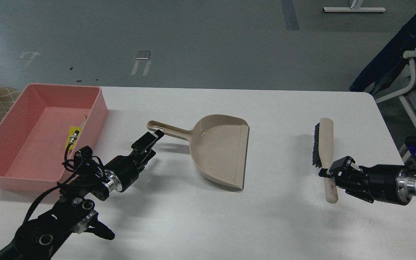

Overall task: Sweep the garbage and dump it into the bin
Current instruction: 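Lower the brush onto the table and open the right gripper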

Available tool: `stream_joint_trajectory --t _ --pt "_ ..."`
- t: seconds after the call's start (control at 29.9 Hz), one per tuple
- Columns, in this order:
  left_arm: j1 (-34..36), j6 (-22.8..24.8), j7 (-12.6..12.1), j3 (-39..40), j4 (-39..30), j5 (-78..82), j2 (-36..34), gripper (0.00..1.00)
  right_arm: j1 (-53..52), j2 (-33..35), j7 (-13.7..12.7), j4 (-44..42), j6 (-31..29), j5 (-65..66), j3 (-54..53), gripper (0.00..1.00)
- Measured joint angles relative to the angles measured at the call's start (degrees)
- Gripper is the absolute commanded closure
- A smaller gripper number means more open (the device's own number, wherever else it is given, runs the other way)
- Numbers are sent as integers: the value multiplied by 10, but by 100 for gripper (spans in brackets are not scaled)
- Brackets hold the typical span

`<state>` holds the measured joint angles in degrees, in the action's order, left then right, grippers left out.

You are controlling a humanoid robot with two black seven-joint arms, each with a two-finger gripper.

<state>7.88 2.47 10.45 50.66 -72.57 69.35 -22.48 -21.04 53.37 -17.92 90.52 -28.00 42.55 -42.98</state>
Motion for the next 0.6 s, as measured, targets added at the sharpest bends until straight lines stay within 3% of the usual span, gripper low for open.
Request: stream_joint_trajectory --t 0.6 --pt "0 0 0 1 -1 1 0 2 11 6 8 21 0 94 -2 100"
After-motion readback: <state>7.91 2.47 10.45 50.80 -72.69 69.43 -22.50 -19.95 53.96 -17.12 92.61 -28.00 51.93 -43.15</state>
